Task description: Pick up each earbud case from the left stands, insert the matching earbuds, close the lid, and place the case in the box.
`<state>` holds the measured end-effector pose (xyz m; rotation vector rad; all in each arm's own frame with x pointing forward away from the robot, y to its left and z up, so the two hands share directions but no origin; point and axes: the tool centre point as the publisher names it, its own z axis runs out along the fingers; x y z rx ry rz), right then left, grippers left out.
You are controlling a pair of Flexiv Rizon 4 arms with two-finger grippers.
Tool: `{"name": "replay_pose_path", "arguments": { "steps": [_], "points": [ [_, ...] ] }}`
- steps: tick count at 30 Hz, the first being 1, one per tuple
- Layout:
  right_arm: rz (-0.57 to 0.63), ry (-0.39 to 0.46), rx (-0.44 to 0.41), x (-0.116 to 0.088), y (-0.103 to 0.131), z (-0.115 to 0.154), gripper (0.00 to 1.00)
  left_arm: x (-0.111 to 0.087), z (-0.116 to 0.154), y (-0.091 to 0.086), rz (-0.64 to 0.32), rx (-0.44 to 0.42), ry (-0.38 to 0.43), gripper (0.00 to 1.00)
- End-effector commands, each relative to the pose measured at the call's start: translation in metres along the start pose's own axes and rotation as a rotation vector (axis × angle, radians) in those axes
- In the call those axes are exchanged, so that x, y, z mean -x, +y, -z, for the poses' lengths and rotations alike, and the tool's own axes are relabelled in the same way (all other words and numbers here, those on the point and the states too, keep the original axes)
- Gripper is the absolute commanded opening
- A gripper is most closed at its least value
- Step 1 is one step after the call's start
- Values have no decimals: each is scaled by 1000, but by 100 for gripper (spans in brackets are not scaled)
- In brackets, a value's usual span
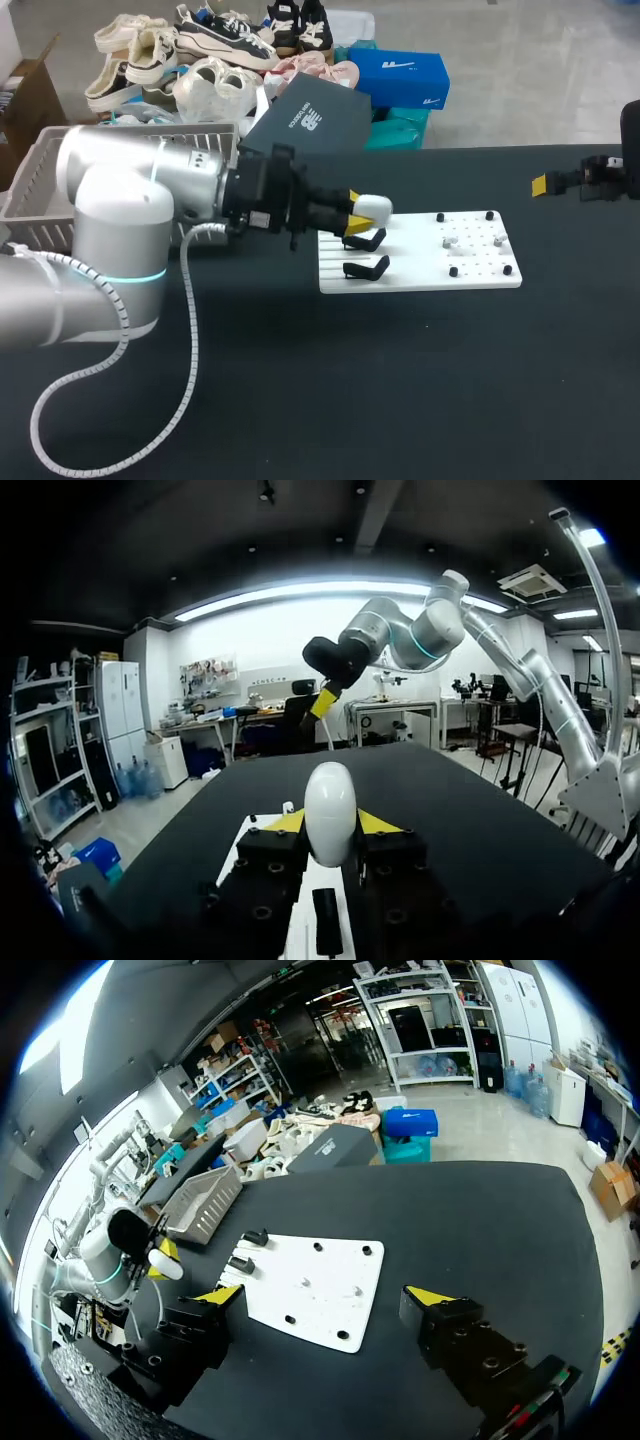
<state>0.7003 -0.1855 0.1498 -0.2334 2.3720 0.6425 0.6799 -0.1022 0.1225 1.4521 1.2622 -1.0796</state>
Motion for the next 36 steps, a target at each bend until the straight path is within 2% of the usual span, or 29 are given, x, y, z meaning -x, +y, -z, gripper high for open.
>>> {"name": "replay_pose_path", "arguments": {
  "steps": [1, 36],
  "points": [
    [1, 1, 4, 0, -1, 0, 100, 6, -1, -14, 1, 40, -3, 0],
    [1, 1, 4, 0, -1, 0, 100, 8, -7, -17, 8, 30, 4, 0]
  ]
}}
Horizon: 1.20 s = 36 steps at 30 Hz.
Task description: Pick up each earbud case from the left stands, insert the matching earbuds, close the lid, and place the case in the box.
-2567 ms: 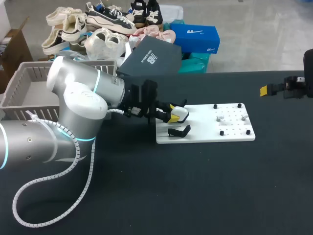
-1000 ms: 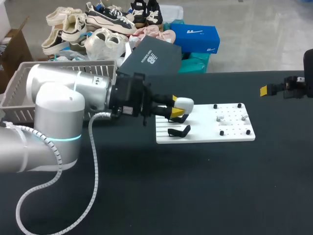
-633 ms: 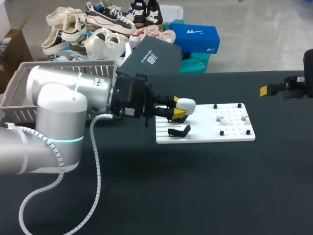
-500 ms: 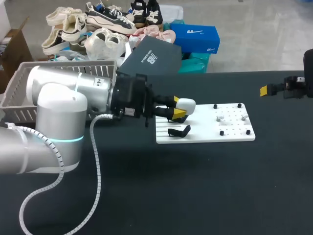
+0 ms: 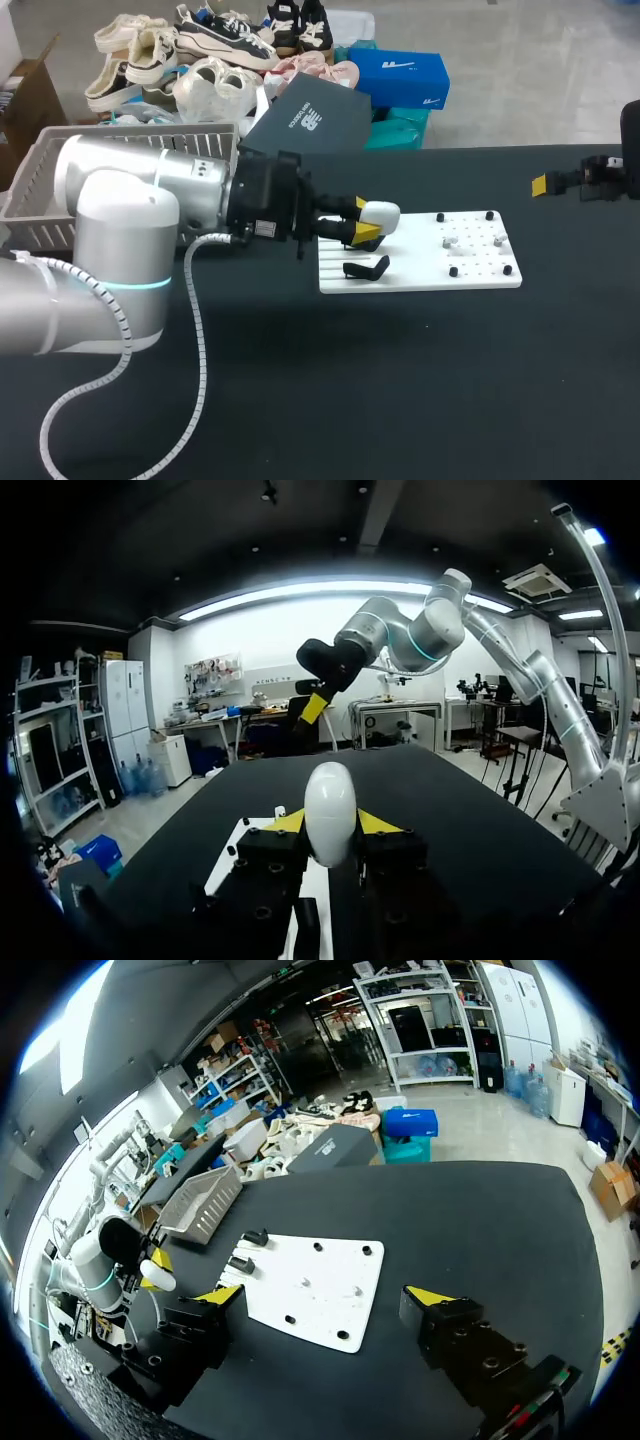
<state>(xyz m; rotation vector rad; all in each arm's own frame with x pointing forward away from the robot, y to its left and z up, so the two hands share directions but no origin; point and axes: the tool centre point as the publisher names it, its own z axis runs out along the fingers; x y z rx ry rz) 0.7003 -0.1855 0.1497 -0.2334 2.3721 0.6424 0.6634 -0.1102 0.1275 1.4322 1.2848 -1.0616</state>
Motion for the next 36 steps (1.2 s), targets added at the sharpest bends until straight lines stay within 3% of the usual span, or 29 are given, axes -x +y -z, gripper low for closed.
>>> {"name": "replay_pose_path", "arguments": {
  "steps": [1, 11, 24, 30, 36],
  "points": [
    [1, 1, 4, 0, -1, 0, 100, -3, 1, -2, 3, 23, -23, 0],
    [1, 1, 4, 0, -1, 0, 100, -11, -22, 1, -31, 19, -91, 0],
    [6, 5, 9, -1, -1, 1, 100, -14, -49, 14, 5, -35, -141, 0],
    [125, 5, -28, -11, 16, 5, 100, -19, -50, 15, 30, -26, -137, 0],
    [228, 8, -3, -22, 44, 10, 100, -25, -49, 13, 52, -23, -137, 0]
  ]
}}
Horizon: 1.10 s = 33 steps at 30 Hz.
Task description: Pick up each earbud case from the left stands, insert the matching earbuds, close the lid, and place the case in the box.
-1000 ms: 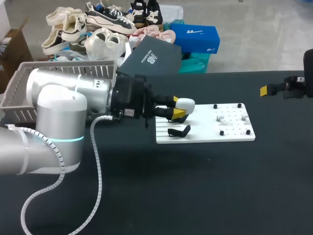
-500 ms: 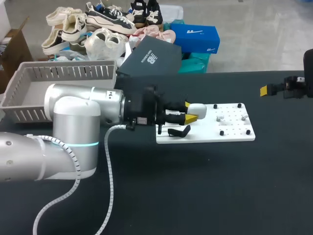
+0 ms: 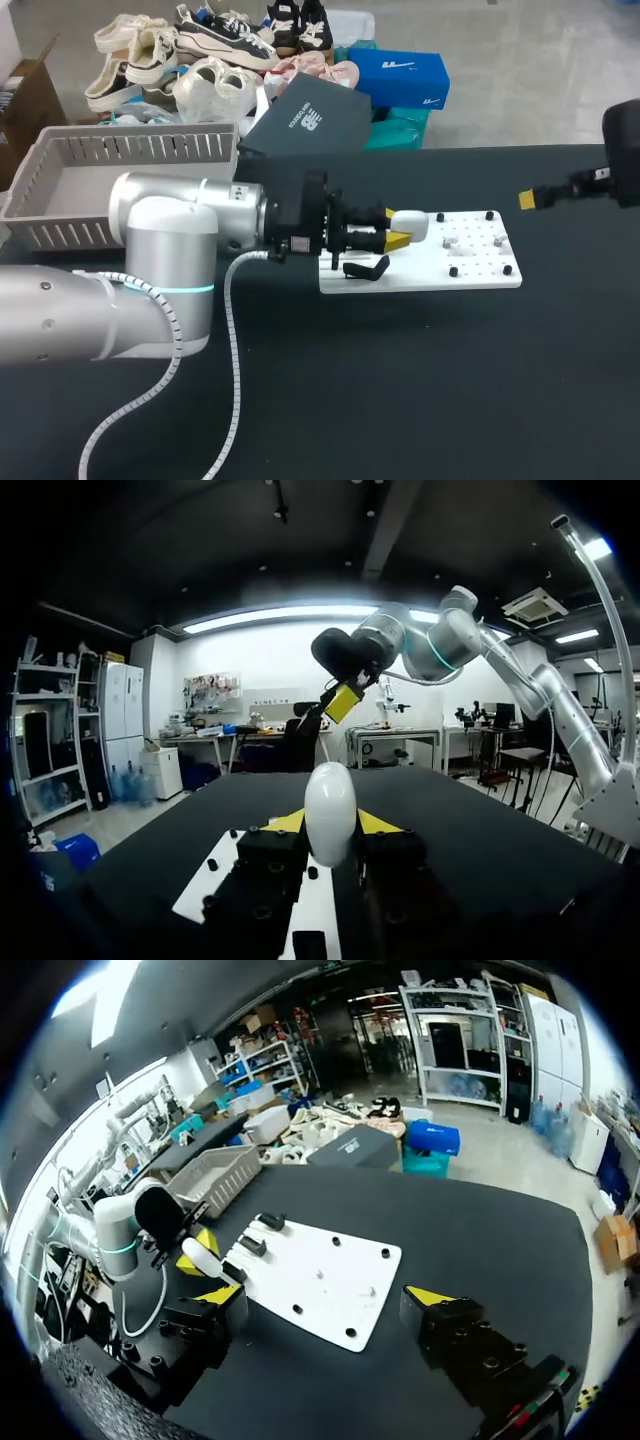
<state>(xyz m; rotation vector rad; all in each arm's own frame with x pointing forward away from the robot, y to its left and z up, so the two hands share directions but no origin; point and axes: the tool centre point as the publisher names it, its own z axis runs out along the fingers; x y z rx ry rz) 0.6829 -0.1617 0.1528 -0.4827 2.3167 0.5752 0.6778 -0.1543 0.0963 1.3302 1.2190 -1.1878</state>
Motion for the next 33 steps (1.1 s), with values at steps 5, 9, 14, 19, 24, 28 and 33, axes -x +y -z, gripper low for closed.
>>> {"name": "replay_pose_path", "arguments": {
  "steps": [5, 9, 14, 19, 24, 28, 33],
  "points": [
    [107, 18, -9, -13, 47, 6, 100, -5, 0, -2, 10, 8, -4, 0],
    [148, 20, 7, -15, 63, 1, 100, -6, 0, -3, 9, 14, -9, 0],
    [187, 61, 12, -18, 79, -12, 100, -6, 0, -3, 9, 14, -9, 0],
    [199, 88, 16, -17, 90, -22, 100, -6, 0, -3, 9, 14, -9, 0],
    [201, 116, 11, -16, 97, -29, 100, -6, 0, -3, 9, 14, -9, 0],
    [200, 141, 7, -17, 101, -35, 100, -6, 0, -3, 9, 14, -9, 0],
    [203, 167, -6, -19, 106, -42, 100, -6, 0, -3, 9, 14, -9, 0]
  ]
}}
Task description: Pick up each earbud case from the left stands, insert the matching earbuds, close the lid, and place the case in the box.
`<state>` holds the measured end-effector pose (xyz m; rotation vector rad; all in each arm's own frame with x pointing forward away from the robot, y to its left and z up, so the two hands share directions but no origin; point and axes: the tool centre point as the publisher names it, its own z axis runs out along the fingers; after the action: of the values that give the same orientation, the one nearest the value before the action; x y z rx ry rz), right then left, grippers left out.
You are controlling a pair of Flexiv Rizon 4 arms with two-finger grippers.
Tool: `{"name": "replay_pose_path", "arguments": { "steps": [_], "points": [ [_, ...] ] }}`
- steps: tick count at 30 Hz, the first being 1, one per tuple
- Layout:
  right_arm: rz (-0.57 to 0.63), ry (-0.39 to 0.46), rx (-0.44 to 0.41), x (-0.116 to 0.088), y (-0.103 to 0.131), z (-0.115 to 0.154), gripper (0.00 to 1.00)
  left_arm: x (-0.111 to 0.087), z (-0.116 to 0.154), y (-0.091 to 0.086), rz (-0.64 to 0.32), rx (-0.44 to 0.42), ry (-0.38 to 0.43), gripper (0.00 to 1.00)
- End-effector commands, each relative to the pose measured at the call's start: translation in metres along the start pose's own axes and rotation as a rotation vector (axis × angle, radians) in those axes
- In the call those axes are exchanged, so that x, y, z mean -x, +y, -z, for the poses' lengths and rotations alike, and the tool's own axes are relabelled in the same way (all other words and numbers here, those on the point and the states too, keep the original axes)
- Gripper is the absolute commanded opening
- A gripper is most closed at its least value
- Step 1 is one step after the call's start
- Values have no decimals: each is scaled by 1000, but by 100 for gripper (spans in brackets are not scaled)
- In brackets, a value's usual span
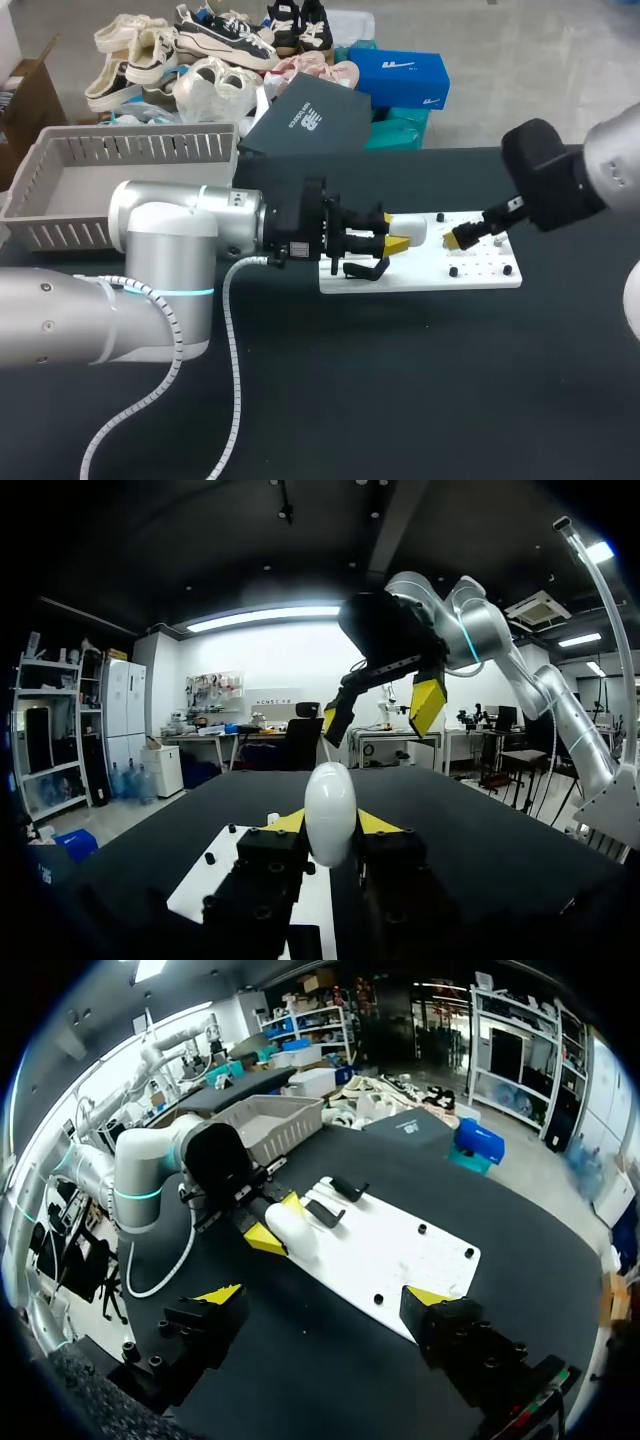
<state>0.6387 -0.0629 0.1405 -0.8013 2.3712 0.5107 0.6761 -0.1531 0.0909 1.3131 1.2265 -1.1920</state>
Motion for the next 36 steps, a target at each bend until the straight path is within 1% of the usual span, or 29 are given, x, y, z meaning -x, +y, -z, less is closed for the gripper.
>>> {"name": "replay_pose_path", "arguments": {
  "steps": [1, 5, 7, 12, 20, 36],
  "points": [
    [-6, 21, -48, 4, 5, -8, 100, -1, 0, -1, -1, 4, -2, 0],
    [-15, 37, -40, 4, 7, -14, 100, -1, 0, -1, -1, 4, -2, 0],
    [-24, 44, -22, 6, 9, -17, 100, -1, 0, -1, -1, 4, -2, 0],
    [-30, 60, -16, 10, 10, -27, 100, -1, 0, -1, -1, 4, -2, 0],
    [-34, 66, 0, 15, 12, -35, 100, -1, 0, -1, -1, 4, -2, 0],
    [-21, 96, -44, 20, 8, -49, 100, -1, 0, -1, -1, 4, -2, 0]
  ]
}}
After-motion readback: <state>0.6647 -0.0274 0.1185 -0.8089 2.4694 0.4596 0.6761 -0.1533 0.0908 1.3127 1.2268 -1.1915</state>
